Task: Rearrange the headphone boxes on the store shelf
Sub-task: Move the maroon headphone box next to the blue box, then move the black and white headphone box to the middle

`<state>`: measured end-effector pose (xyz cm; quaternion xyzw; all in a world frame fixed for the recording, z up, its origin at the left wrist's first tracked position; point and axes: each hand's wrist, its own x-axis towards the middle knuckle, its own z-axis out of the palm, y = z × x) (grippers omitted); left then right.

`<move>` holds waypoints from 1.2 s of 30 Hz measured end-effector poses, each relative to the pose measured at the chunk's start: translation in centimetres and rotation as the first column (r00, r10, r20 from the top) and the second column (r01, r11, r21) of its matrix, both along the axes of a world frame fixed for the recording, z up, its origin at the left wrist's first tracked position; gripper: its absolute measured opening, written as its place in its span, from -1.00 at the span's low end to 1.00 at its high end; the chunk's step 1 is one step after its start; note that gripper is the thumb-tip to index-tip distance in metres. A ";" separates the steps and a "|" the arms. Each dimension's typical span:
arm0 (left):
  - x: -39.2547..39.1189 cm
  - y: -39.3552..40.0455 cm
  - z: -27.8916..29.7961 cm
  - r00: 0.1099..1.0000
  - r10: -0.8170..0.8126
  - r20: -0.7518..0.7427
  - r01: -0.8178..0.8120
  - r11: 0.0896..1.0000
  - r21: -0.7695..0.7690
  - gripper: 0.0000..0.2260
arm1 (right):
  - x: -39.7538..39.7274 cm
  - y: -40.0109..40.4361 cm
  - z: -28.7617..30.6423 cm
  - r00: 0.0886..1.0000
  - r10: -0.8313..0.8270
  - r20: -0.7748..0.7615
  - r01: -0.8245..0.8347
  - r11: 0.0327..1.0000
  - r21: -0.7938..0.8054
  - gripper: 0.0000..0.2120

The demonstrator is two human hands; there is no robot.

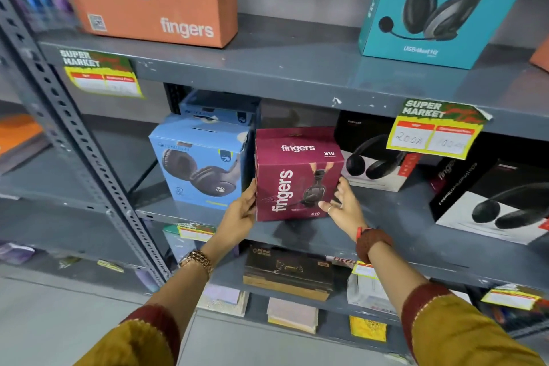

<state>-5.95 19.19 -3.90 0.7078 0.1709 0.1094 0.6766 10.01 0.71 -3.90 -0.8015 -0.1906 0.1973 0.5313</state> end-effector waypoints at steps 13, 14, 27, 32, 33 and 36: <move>0.1 -7.9 -3.9 0.875 0.478 -0.082 -0.474 0.878 0.068 -0.53 | 0.0 -10.6 -2.6 0.993 -0.069 0.094 0.075 0.995 -0.061 -0.41; 0.5 -8.9 -4.0 0.869 0.486 -0.091 -0.483 0.874 0.061 -0.56 | 0.1 -12.4 -3.0 0.990 -0.106 0.099 0.113 0.991 -0.072 -0.43; 15.2 -29.9 -3.6 0.998 0.059 -0.018 -0.056 0.988 0.141 -0.60 | 9.7 -39.4 -2.4 0.888 -0.450 0.090 0.456 0.887 -0.069 -0.56; 21.7 -35.0 -0.7 0.998 -0.008 -0.064 0.020 0.980 0.199 -0.47 | 16.1 -41.7 0.5 0.824 -0.563 -0.065 0.565 0.824 0.038 -0.33; 23.0 -35.7 0.0 0.997 -0.015 -0.076 0.030 0.977 0.213 -0.44 | 17.0 -42.5 1.1 0.818 -0.567 -0.098 0.572 0.820 0.032 -0.32; 25.8 -36.6 1.9 0.994 -0.023 -0.106 0.049 0.966 0.254 -0.35 | 18.6 -42.6 2.5 0.774 -0.574 -0.269 0.580 0.812 -0.063 -0.57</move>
